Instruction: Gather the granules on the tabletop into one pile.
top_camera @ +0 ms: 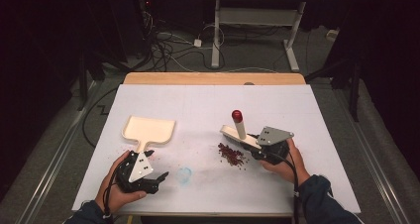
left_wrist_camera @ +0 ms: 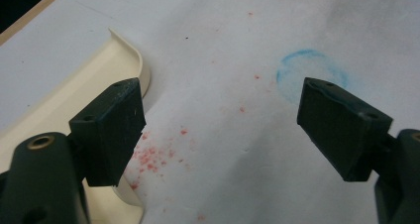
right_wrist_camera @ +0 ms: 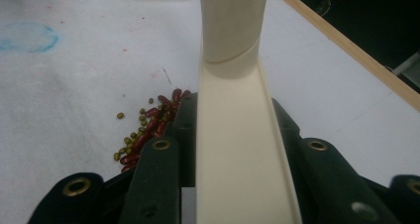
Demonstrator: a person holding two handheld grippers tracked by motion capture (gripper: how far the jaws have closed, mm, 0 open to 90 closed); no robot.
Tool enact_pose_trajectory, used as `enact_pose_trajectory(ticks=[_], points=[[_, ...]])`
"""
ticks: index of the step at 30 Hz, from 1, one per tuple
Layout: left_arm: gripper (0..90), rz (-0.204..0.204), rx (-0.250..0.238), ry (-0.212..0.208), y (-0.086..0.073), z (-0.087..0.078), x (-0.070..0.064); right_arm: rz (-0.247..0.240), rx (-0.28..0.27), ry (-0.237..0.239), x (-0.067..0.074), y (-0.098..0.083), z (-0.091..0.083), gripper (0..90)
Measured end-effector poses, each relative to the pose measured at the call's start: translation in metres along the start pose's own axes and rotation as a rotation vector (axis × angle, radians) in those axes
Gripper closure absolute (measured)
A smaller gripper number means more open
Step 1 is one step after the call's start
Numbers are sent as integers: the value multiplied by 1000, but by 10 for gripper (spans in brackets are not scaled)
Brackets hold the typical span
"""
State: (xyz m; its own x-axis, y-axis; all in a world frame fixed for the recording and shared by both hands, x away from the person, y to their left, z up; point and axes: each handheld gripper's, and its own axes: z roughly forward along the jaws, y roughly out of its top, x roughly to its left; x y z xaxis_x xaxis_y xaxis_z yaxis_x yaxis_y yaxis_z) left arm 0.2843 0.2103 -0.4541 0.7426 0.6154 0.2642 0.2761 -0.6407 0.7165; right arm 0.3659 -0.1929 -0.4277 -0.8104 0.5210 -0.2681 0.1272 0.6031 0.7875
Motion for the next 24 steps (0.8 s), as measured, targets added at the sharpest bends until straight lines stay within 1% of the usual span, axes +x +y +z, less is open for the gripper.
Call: enact_pose_trajectory(ticks=[2,4,5,6,7,9,11,13,14,15,16,17,19,21,24], points=[[179,1,-1,-1,0,-1,0,29,-1,-29,-1,1,-7,673],[179,-2,-2,0,-1,-1,0,69,-5,-32,-1,0,-15,673],[179,-4,-2,-1,-1,-1,1,90,-6,-46,0,-2,-19,673],[179,-3,-1,-1,-1,-1,1,97,-3,-46,1,-3,-21,674],[179,-2,1,-1,-1,-1,0,95,7,-46,2,-4,-24,673],[179,1,1,-2,-1,-1,0,91,17,-88,6,-4,-30,673],[179,1,-2,-1,0,-1,-1,123,8,-102,8,-6,-36,673],[179,1,-2,-4,1,-1,0,166,0,-133,11,-9,-38,673],[180,2,0,-4,1,0,0,176,2,-153,12,-12,-37,673],[180,3,2,-5,1,0,0,185,9,-190,15,-13,-35,673],[180,4,1,-6,2,0,-1,187,21,-215,16,-15,-31,673],[180,4,-1,-8,2,0,-1,197,27,-228,18,-17,-28,673],[180,4,-4,-11,2,1,-1,226,38,-240,21,-19,-20,674],[180,2,-6,-13,2,1,-1,226,38,-246,27,-19,-13,674],[180,-5,-4,-19,2,2,0,238,37,-258,35,-11,-4,674]])
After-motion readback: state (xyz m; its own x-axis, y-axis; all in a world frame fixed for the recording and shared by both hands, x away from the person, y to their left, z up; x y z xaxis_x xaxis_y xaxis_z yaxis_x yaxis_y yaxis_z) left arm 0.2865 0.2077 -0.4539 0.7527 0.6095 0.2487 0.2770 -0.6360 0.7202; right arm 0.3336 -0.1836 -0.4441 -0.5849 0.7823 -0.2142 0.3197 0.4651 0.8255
